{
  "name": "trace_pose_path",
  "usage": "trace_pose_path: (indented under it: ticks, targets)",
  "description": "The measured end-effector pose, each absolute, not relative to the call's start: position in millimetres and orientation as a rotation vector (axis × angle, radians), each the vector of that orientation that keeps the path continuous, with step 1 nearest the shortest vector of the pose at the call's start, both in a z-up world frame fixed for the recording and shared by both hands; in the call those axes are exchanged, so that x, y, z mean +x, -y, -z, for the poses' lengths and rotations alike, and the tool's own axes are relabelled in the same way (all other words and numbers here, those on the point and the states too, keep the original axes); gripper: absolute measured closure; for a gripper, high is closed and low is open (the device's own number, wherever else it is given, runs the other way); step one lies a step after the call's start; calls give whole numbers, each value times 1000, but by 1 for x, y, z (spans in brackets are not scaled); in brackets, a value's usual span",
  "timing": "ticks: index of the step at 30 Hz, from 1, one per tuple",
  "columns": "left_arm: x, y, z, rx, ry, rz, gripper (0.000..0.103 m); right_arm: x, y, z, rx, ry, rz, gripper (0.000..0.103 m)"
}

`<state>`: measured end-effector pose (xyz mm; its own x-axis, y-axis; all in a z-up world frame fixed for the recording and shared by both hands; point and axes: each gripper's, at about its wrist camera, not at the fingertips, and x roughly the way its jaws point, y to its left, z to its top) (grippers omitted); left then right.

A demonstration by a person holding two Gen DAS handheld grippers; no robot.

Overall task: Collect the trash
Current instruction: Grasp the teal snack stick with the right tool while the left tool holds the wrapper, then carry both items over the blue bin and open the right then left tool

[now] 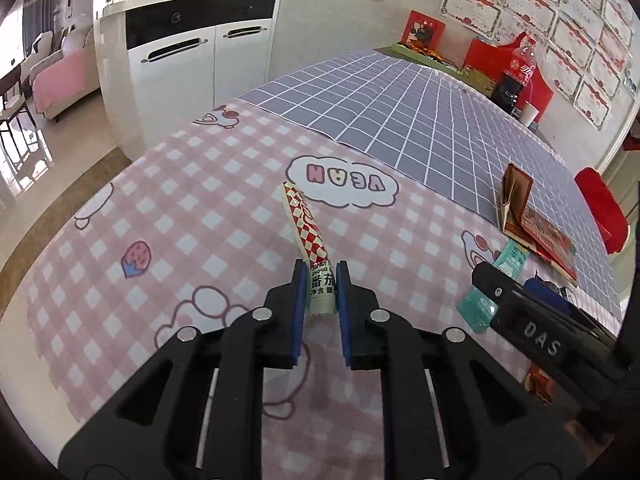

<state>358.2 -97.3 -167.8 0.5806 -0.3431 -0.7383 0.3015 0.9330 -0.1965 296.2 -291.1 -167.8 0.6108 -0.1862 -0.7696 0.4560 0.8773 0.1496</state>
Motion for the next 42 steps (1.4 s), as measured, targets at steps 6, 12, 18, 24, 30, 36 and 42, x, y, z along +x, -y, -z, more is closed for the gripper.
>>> trace_pose_path:
  ticks: [6, 12, 18, 24, 30, 36, 42]
  targets:
    - [363, 92, 172, -69, -888, 401, 88, 309, 284, 176, 265, -868, 397, 29]
    - [362, 83, 175, -86, -900, 421, 88, 318, 260, 174, 194, -866, 280, 63]
    - [359, 67, 174, -116, -905, 414, 88, 322, 229, 173, 172, -863, 155, 75]
    - [354, 45, 173, -159, -899, 404, 88, 319, 199, 169, 168, -845, 38, 76]
    - [348, 12, 167, -207, -879, 384, 88, 314, 171, 157, 187, -819, -54, 76]
    - [339, -35, 159, -257, -851, 323, 88, 313, 134, 143, 221, -797, -167, 76]
    - [328, -95, 156, -299, -823, 237, 88, 315, 72, 131, 206, -786, -306, 76]
